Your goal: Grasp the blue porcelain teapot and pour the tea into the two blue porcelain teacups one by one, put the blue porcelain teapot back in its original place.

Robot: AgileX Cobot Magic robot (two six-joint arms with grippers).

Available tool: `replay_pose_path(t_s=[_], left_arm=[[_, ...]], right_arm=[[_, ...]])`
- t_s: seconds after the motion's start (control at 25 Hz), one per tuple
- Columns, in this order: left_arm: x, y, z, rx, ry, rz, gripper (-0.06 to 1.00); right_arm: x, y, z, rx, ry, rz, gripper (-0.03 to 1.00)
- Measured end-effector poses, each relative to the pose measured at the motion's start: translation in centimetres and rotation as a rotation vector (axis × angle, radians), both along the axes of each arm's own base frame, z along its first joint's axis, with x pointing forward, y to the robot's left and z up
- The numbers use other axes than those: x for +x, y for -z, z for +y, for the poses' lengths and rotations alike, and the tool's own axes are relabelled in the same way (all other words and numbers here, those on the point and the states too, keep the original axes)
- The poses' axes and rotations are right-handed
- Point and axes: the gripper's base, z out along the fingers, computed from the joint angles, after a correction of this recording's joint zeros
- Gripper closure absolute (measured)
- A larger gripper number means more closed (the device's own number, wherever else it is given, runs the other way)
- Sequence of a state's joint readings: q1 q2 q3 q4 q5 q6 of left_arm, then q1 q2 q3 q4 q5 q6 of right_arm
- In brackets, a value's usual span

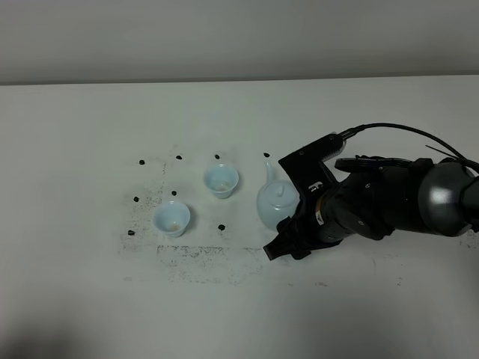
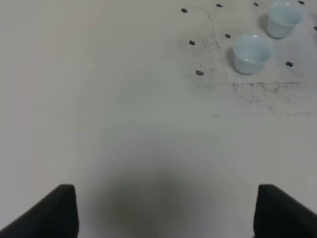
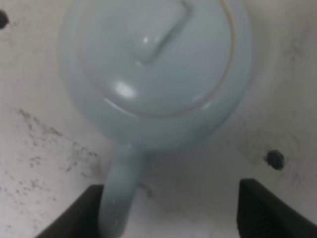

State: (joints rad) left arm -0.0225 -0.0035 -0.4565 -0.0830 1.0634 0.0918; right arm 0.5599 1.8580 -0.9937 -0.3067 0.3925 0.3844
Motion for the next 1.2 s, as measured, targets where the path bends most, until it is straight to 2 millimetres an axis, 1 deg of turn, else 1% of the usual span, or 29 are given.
replay_pose_path(t_s=[0.76, 1.08, 1.2], left_arm=[[0.0, 0.0, 0.0, 0.000, 0.000, 0.000, 0.22], [0.0, 0.0, 0.0, 0.000, 0.000, 0.000, 0.22], [0.0, 0.0, 0.0, 0.000, 0.000, 0.000, 0.22]], right_arm=[[0.3, -0.1, -1.0, -0.120, 0.009, -0.033, 0.40], [0.2, 0.0, -1.3, -0.144, 0.015, -0.027, 0.40], [0.0, -0.5, -1.5, -0.160, 0.014, -0.018, 0.40]])
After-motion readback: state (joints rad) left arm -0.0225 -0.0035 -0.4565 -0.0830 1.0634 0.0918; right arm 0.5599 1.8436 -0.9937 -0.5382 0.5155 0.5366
